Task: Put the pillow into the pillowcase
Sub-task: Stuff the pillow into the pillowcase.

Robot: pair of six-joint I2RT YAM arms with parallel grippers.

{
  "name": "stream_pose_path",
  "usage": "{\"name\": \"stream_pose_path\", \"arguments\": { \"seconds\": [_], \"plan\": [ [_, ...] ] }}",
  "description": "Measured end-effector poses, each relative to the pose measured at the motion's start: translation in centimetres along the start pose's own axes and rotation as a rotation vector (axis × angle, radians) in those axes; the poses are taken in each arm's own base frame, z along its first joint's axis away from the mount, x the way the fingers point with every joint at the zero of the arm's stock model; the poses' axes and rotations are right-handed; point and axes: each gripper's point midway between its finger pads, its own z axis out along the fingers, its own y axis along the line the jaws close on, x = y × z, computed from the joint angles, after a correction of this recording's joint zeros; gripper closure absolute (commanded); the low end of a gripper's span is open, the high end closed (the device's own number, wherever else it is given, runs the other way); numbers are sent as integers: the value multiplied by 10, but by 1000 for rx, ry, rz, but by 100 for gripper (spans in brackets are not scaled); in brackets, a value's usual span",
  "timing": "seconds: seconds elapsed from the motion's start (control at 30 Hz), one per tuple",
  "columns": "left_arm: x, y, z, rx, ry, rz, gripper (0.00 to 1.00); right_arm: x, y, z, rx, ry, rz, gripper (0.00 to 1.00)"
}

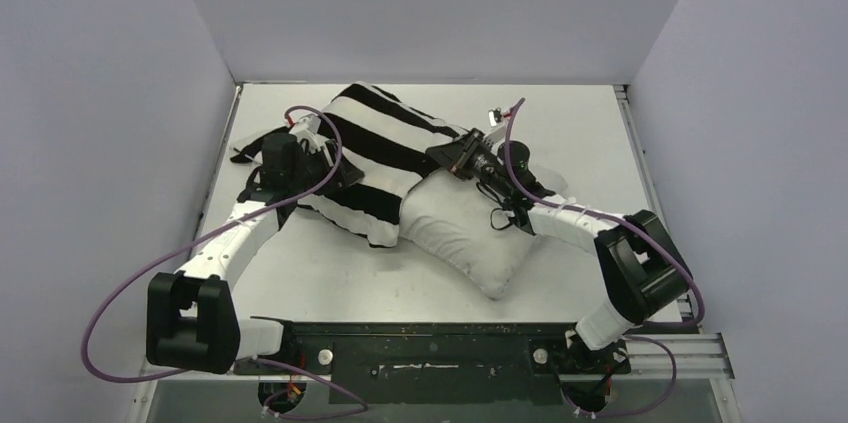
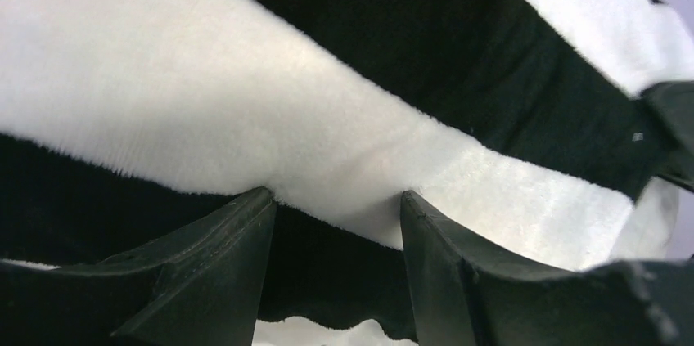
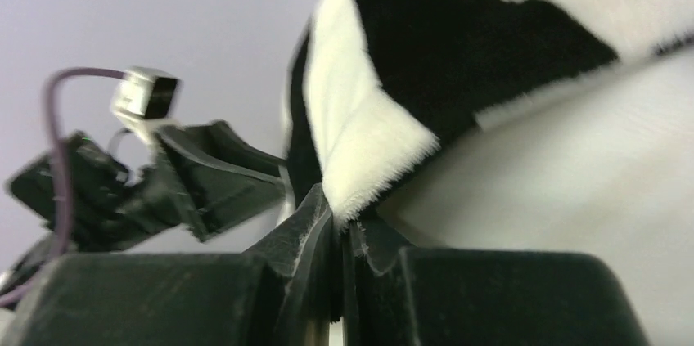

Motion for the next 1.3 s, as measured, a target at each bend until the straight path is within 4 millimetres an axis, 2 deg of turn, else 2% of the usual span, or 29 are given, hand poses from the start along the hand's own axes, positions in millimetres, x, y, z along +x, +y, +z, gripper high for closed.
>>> {"name": "stream_pose_path", "arguments": {
  "seconds": [0.07,0.1,0.17,0.23,0.3,0.33,0.4,0.53,0.63,0.7,0.77,0.87,0.93,1.07,1.17,1.3],
  "plan": [
    [4,-1,1,10,17,9,43,9,-20,-10,43,15,-19,100],
    [7,-3,2,13,26,19,43,13,-36,-15,79,22,-11,100],
    [10,-9,1,8,47,55,42,14,-60,-23,137,22,7,88],
    [13,-21,0,8,60,101,41,3,-67,-25,165,4,1,80],
    [18,-33,-5,15,64,142,41,-10,-62,-23,183,-5,-31,68],
    [19,-38,-9,19,63,154,41,-16,-57,-23,188,-8,-57,54],
    [19,-44,-19,20,53,167,40,-27,-47,-26,199,-10,-122,38],
    [10,-46,-34,21,4,169,39,-38,-26,-42,198,8,-286,20],
    [14,-37,-40,25,-3,134,38,-37,-12,-55,195,42,-441,12],
    [18,-27,-42,11,0,107,38,-25,2,-62,179,86,-585,6],
    [21,-19,-43,-5,3,90,37,-2,19,-69,134,144,-755,0],
    [22,-12,-44,-15,1,74,34,32,40,-80,59,227,-987,0],
    [22,-10,-45,-12,-1,68,30,50,45,-87,38,268,-1111,0],
    [28,-8,-43,1,7,64,19,90,35,-100,38,385,-1339,0],
    [33,-7,-42,4,19,65,5,119,23,-107,53,484,-1480,0],
    [34,-6,-43,8,23,77,3,146,-10,-109,170,606,-1663,0]
  ]
}}
